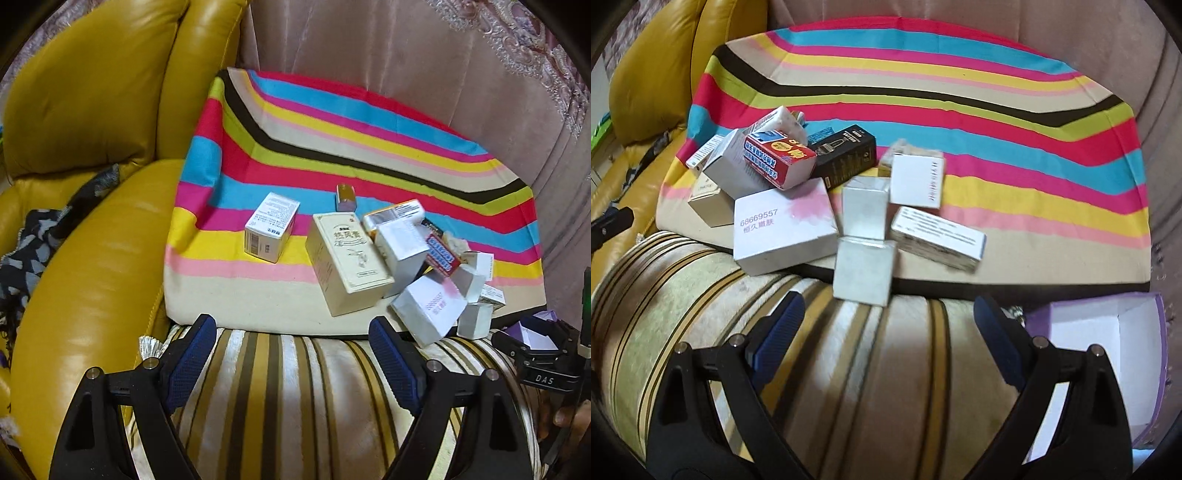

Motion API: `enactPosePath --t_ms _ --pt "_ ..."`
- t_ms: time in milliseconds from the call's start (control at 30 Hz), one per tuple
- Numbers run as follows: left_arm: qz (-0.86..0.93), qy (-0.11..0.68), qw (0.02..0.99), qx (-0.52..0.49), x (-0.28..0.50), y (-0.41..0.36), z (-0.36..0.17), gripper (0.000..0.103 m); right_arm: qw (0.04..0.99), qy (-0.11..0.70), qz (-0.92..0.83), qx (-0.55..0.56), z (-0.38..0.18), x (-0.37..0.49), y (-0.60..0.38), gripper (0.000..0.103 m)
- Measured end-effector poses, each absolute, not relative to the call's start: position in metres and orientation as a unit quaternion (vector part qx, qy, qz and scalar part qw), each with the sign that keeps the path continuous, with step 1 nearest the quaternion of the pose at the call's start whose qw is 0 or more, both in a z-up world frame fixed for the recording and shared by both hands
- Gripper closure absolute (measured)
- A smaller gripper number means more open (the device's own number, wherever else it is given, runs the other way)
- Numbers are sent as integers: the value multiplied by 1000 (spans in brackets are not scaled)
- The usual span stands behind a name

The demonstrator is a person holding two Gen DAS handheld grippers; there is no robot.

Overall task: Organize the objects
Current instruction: 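Move both grippers back over the boxes on the striped cloth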

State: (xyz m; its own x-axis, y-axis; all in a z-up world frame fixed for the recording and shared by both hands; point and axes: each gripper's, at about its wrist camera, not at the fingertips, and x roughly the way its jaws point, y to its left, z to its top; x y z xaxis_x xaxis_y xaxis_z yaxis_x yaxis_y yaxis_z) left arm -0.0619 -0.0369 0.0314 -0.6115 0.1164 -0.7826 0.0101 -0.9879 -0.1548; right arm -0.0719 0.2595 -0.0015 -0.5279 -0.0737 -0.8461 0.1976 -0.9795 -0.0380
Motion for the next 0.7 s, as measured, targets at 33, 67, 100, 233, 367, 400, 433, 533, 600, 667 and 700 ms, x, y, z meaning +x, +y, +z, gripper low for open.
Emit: enactPosePath --t_ms 33,67,100,233,367,400,433,533,600,667,700 --pt "892 -71 33 -446 -69 -39 30 18 78 66 -871 481 -3 -74 258 9" --pt "889 -72 37 -451 -74 -40 28 18 79 67 -870 482 -4 -76 256 9" --pt "886 -73 38 -456 -79 -41 27 18 78 68 -870 483 -6 -78 255 9" --pt "879 -66 33 -472 -107 -47 21 18 74 63 -867 488 -13 -88 256 9" --pt "874 -52 21 -484 -134 -51 14 18 74 55 -867 490 -17 -94 258 11" --pt "873 -48 19 -485 -139 -51 13 18 75 53 -866 492 -19 -96 259 12" --pt "872 -43 17 -488 -145 -51 11 19 76 51 -865 493 -21 -98 259 13" --pt "866 -30 14 -499 -163 -49 3 20 78 45 -863 497 -26 -102 260 17" --pt "863 -13 9 -504 -174 -48 -2 21 79 39 -861 500 -29 -105 261 18" --pt "861 -2 9 -509 -182 -46 -6 23 82 36 -860 502 -30 -106 261 18" --pt "860 3 8 -511 -185 -46 -8 27 84 35 -859 503 -31 -108 261 18"
